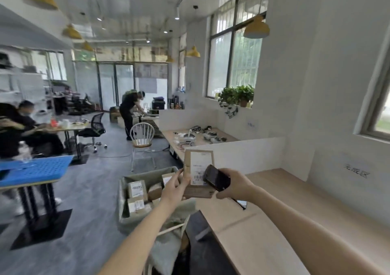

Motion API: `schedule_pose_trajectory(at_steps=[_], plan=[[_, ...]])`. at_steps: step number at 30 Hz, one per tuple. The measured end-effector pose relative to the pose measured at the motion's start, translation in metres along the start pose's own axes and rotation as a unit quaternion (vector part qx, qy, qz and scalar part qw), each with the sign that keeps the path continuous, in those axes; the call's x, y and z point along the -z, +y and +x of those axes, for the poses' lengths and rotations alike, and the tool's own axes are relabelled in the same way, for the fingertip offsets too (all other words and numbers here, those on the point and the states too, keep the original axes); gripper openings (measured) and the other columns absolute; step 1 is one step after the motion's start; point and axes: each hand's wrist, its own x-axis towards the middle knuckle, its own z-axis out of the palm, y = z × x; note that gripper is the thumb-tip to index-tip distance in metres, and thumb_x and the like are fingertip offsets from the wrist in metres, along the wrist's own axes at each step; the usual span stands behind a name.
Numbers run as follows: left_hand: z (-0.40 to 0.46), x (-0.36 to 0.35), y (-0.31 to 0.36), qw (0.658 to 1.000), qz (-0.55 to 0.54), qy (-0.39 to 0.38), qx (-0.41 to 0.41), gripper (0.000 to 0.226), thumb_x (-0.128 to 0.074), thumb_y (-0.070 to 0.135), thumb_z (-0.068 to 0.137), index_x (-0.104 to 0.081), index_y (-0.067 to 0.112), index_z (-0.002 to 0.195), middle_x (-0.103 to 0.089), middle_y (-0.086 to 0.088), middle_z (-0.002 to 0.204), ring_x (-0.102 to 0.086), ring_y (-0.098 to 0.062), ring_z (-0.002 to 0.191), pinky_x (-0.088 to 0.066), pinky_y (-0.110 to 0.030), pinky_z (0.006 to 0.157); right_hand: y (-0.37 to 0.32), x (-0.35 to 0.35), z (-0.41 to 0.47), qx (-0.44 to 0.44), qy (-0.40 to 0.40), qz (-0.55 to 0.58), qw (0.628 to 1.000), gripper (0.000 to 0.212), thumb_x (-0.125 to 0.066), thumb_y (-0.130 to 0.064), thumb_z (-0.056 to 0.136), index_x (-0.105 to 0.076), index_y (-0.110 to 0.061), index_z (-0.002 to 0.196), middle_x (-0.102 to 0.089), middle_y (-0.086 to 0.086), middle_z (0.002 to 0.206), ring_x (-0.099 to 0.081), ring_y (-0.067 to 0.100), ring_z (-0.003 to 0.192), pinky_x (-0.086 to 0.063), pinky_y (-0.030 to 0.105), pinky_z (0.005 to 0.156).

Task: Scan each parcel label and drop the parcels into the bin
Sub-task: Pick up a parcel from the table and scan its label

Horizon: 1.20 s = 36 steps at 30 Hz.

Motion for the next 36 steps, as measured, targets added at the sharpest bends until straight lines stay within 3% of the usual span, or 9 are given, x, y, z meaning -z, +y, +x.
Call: schedule_pose_trajectory(at_steps=[4, 6, 10, 15, 20, 24, 28, 32, 36], plan=[[0.027, 0.055, -0.031, 0.999, 0.005, 0.032, 0.007, 0.105, -0.059, 0.094, 0.055, -0.042, 0.042, 0.144, -0.053, 0.004, 0.142, -0.054, -0.022, 0.126, -0.046, -0.048, 0.107, -0.029, -0.039, 0.058, 0.036, -0.023, 0.029, 0.999, 0.077, -0.086, -0.034, 0.056, -0.062, -0.026, 0.129, -0.069, -0.006, 0.109, -0.066, 0.018, 0.102, -0.056, 0.04, 0.092], [0.033, 0.078, -0.03, 0.999, 0.008, 0.033, 0.012, 0.096, -0.065, 0.084, 0.065, -0.042, 0.039, 0.146, -0.054, 0.005, 0.14, -0.057, -0.021, 0.123, -0.047, -0.048, 0.106, -0.041, -0.058, 0.087, 0.049, -0.044, 0.034, 0.997, 0.073, -0.089, -0.03, 0.061, -0.062, -0.027, 0.128, -0.069, -0.004, 0.111, -0.065, 0.018, 0.103, -0.056, 0.04, 0.094], [0.074, 0.119, -0.041, 0.999, 0.009, 0.043, 0.03, 0.064, -0.067, 0.044, 0.09, -0.036, 0.041, 0.146, -0.059, 0.002, 0.132, -0.063, -0.015, 0.11, -0.054, -0.038, 0.095, -0.059, -0.089, 0.155, 0.087, -0.085, 0.055, 0.991, 0.064, -0.093, -0.022, 0.071, -0.06, -0.028, 0.125, -0.066, -0.011, 0.109, -0.062, 0.011, 0.101, -0.051, 0.023, 0.085], [0.14, 0.154, -0.065, 0.994, 0.081, 0.064, 0.028, 0.075, -0.07, 0.048, 0.087, -0.034, 0.036, 0.151, -0.058, 0.002, 0.134, -0.054, -0.021, 0.125, -0.046, -0.043, 0.107, -0.065, -0.119, 0.235, 0.099, -0.104, 0.056, 0.988, 0.07, -0.091, -0.025, 0.071, -0.06, -0.023, 0.133, -0.066, -0.007, 0.116, -0.063, 0.017, 0.108, -0.056, 0.035, 0.097], [0.239, 0.174, -0.089, 0.993, 0.081, 0.071, 0.056, 0.07, -0.071, 0.036, 0.09, -0.036, 0.033, 0.15, -0.061, 0.0, 0.129, -0.055, -0.019, 0.123, -0.047, -0.037, 0.104, -0.053, -0.146, 0.343, 0.095, -0.12, 0.057, 0.987, 0.073, -0.092, -0.031, 0.071, -0.059, -0.023, 0.136, -0.066, -0.008, 0.118, -0.062, 0.015, 0.109, -0.054, 0.032, 0.095], [0.309, 0.18, -0.116, 0.991, 0.083, 0.077, 0.074, 0.062, -0.071, 0.029, 0.091, -0.04, 0.036, 0.144, -0.063, 0.006, 0.118, -0.059, -0.014, 0.112, -0.051, -0.021, 0.086, -0.033, -0.167, 0.416, 0.082, -0.142, 0.037, 0.986, 0.062, -0.091, -0.034, 0.069, -0.064, -0.023, 0.124, -0.067, -0.009, 0.106, -0.064, 0.014, 0.099, -0.059, 0.033, 0.088], [0.359, 0.183, -0.163, 0.988, 0.087, 0.063, 0.107, 0.06, -0.075, 0.036, 0.086, -0.047, 0.039, 0.14, -0.063, 0.003, 0.129, -0.058, -0.018, 0.122, -0.051, -0.042, 0.102, -0.003, -0.198, 0.465, 0.07, -0.163, 0.023, 0.984, 0.069, -0.089, -0.042, 0.064, -0.06, -0.027, 0.124, -0.065, -0.01, 0.112, -0.06, 0.018, 0.112, -0.057, 0.038, 0.094], [0.385, 0.176, -0.202, 0.984, 0.059, 0.058, 0.16, 0.072, -0.076, 0.033, 0.086, -0.038, 0.034, 0.148, -0.058, 0.002, 0.136, -0.056, -0.018, 0.123, -0.051, -0.038, 0.1, 0.024, -0.229, 0.495, 0.044, -0.197, 0.011, 0.979, 0.07, -0.089, -0.028, 0.07, -0.06, -0.015, 0.133, -0.068, 0.0, 0.115, -0.064, 0.017, 0.102, -0.057, 0.032, 0.09], [0.407, 0.173, -0.249, 0.976, 0.049, 0.038, 0.208, 0.08, -0.075, 0.033, 0.087, -0.032, 0.025, 0.154, -0.052, 0.007, 0.136, -0.054, -0.011, 0.117, -0.052, -0.032, 0.095, 0.05, -0.266, 0.518, 0.006, -0.238, -0.003, 0.971, 0.067, -0.087, -0.026, 0.071, -0.059, -0.023, 0.131, -0.066, -0.009, 0.11, -0.063, 0.011, 0.1, -0.056, 0.029, 0.089]])
